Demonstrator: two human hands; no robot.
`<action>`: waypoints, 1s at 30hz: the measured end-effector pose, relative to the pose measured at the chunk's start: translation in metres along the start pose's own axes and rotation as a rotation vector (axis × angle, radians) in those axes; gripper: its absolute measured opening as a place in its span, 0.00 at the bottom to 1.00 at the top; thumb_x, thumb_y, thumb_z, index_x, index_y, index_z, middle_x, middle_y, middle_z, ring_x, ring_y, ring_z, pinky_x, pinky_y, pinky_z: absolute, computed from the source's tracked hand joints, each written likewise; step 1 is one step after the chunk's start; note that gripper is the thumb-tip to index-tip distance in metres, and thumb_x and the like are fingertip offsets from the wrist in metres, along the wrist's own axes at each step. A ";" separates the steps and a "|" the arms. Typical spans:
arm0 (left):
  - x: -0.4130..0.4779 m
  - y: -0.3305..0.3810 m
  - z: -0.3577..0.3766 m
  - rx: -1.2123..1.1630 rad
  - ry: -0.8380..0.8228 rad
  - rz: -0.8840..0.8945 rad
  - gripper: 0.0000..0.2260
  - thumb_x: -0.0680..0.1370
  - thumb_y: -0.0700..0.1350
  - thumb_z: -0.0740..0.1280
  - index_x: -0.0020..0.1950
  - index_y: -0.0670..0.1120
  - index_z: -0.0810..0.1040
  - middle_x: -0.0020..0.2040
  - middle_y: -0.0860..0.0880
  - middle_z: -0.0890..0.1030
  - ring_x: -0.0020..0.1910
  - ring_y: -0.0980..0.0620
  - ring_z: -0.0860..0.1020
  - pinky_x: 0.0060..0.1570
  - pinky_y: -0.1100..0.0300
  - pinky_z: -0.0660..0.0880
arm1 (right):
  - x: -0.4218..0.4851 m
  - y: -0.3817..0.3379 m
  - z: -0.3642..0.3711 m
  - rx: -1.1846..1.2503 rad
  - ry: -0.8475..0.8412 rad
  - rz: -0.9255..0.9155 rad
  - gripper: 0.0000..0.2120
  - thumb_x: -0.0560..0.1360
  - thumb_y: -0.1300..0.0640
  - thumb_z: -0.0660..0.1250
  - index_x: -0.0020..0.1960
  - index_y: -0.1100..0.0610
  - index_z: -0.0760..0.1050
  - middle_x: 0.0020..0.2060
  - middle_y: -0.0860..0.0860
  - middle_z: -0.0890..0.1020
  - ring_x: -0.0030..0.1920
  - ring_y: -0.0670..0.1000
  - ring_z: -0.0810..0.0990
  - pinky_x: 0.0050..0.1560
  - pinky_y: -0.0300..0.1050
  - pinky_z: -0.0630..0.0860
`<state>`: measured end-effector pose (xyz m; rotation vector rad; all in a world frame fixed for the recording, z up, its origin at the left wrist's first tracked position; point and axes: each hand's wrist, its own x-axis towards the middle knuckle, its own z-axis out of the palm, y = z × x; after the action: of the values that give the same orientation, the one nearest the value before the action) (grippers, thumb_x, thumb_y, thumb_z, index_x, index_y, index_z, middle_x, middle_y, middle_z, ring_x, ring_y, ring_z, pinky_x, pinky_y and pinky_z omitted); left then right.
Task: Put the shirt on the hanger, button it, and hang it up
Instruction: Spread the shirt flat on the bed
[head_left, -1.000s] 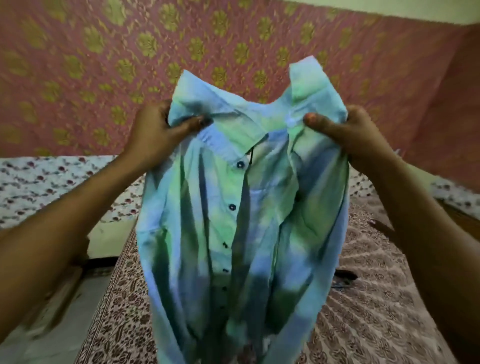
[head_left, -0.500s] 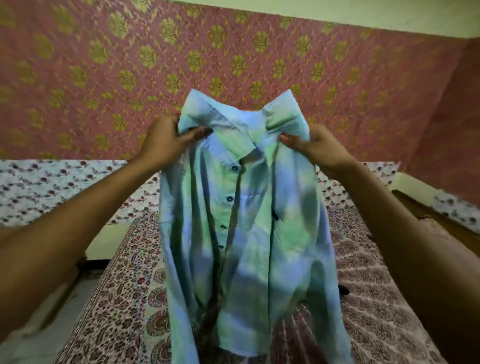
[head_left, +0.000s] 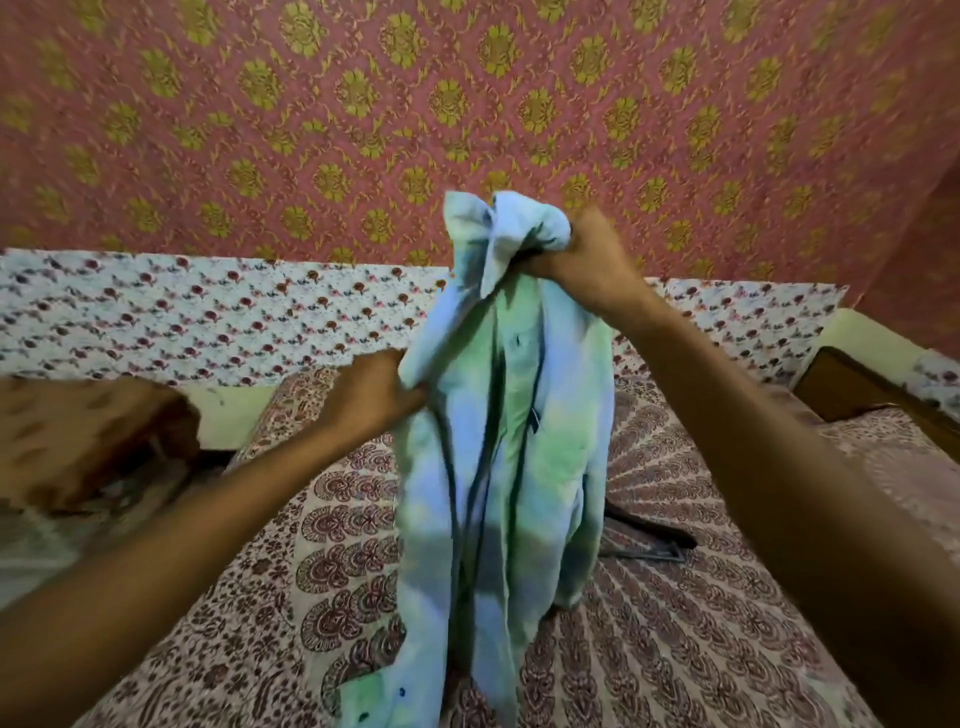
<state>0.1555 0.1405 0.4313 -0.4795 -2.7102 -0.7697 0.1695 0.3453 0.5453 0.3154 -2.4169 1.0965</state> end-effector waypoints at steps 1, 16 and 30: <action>-0.007 -0.011 0.007 0.004 0.017 -0.046 0.13 0.73 0.46 0.69 0.54 0.40 0.78 0.46 0.40 0.82 0.40 0.43 0.79 0.34 0.60 0.66 | -0.003 0.006 0.002 -0.034 -0.036 0.011 0.09 0.68 0.63 0.73 0.44 0.68 0.80 0.43 0.62 0.83 0.42 0.50 0.77 0.40 0.49 0.76; -0.013 -0.018 -0.042 -0.501 -0.181 0.082 0.34 0.61 0.72 0.66 0.64 0.64 0.62 0.57 0.54 0.75 0.54 0.55 0.76 0.53 0.60 0.75 | -0.015 0.001 -0.001 0.166 -0.189 -0.123 0.12 0.70 0.65 0.72 0.52 0.57 0.78 0.48 0.57 0.82 0.35 0.34 0.76 0.44 0.40 0.77; 0.033 0.021 -0.070 -0.846 0.318 0.072 0.13 0.71 0.47 0.66 0.55 0.49 0.74 0.47 0.53 0.79 0.45 0.59 0.79 0.50 0.59 0.77 | -0.059 0.073 0.020 -0.054 -0.529 0.217 0.14 0.75 0.57 0.66 0.37 0.66 0.72 0.32 0.62 0.73 0.31 0.49 0.71 0.37 0.41 0.72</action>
<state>0.1460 0.1265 0.5101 -0.5525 -1.9643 -1.7882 0.1862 0.3793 0.4566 0.3680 -3.0015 1.1461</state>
